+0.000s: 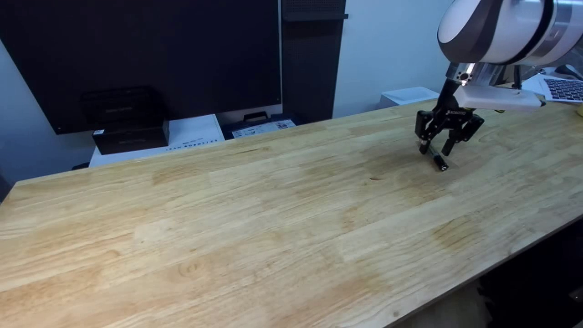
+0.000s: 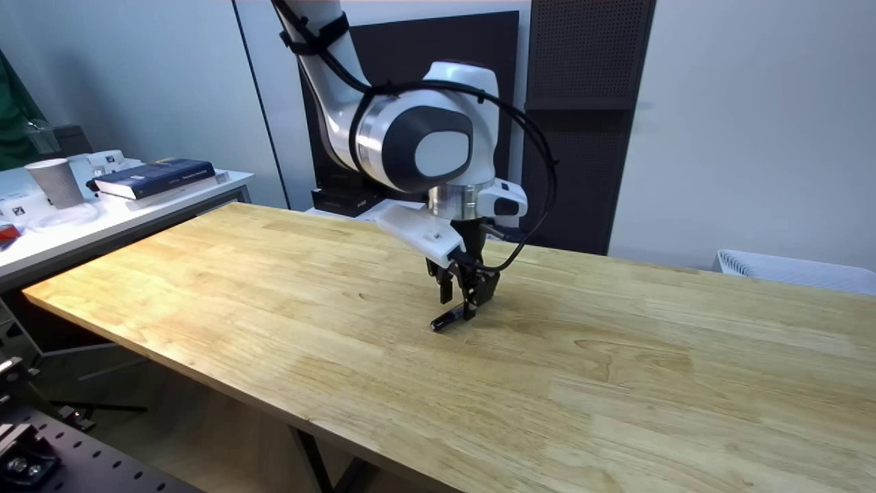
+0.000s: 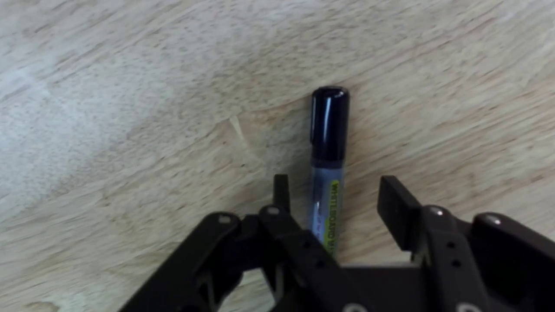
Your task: Move the marker slightly up on the table
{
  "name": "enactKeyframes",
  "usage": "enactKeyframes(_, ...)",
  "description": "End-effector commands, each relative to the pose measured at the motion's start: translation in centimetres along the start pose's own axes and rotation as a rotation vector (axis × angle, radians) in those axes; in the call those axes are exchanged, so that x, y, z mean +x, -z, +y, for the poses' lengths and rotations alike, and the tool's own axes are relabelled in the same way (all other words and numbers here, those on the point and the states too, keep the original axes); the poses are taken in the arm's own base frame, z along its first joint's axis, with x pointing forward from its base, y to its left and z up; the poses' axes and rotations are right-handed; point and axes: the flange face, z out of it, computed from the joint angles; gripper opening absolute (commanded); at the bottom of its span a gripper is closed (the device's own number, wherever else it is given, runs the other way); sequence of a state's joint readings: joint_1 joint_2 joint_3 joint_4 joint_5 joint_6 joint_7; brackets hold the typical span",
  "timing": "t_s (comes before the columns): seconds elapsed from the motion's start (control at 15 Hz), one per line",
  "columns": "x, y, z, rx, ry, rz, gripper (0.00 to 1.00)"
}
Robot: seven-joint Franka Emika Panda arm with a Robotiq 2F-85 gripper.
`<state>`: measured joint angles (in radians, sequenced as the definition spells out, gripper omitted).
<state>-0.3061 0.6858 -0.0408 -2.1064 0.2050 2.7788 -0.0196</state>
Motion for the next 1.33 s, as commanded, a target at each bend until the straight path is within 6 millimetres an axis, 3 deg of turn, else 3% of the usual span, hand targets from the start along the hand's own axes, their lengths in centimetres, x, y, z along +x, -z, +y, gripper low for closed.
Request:
enactKeyframes(0.0,1.0,-0.5,0.4,0.027,-0.016,-0.001,0.25)
enactKeyframes(0.27,1.1,0.3,0.8,0.031,-0.008,0.008,0.01)
enactKeyframes(0.4,1.2,0.3,0.6,0.038,0.025,-0.004,0.05)
enactKeyframes(0.67,1.6,1.0,-1.5,0.008,0.196,-0.059,0.05)
enactKeyframes(1.0,3.2,2.0,-6.2,-0.125,0.426,-0.123,0.05)
enactKeyframes(1.27,5.5,2.5,-9.7,-0.194,0.481,0.035,0.05)
